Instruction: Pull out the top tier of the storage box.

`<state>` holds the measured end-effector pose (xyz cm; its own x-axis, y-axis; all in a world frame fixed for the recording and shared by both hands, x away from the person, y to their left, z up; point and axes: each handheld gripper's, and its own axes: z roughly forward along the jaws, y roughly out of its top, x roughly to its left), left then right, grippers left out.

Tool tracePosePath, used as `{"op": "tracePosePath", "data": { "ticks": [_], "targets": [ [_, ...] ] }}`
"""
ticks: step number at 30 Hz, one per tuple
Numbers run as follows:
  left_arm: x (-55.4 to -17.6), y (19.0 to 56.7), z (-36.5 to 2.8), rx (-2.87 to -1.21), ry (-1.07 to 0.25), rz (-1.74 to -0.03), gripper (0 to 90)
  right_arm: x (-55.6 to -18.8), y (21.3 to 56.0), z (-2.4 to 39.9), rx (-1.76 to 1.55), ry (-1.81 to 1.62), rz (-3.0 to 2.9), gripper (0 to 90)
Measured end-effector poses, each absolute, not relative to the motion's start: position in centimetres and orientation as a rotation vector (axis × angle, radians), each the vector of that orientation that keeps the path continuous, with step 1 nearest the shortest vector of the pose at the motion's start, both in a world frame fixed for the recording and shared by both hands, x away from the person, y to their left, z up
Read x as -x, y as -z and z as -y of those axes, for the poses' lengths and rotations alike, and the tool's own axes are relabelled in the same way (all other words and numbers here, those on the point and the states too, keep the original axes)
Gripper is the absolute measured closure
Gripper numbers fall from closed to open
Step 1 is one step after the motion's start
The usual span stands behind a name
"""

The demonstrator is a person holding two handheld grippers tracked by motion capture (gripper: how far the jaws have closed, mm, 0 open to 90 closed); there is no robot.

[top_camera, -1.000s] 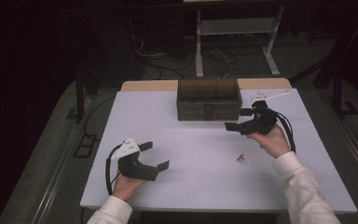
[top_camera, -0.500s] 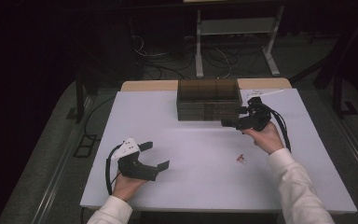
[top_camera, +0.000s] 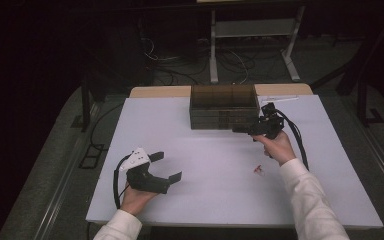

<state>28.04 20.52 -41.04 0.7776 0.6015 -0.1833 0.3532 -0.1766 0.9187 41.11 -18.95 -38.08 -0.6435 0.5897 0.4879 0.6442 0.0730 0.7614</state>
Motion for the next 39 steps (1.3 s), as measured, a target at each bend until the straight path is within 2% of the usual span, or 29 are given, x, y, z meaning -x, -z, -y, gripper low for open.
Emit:
{"op": "tracePosePath", "data": {
  "ticks": [39],
  "targets": [
    [-28.0, 41.0, -20.5, -1.791, -0.260, -0.734, 0.0, -43.2, 41.4, 17.4, 1.528, 1.645, 1.787, 0.0]
  ]
}}
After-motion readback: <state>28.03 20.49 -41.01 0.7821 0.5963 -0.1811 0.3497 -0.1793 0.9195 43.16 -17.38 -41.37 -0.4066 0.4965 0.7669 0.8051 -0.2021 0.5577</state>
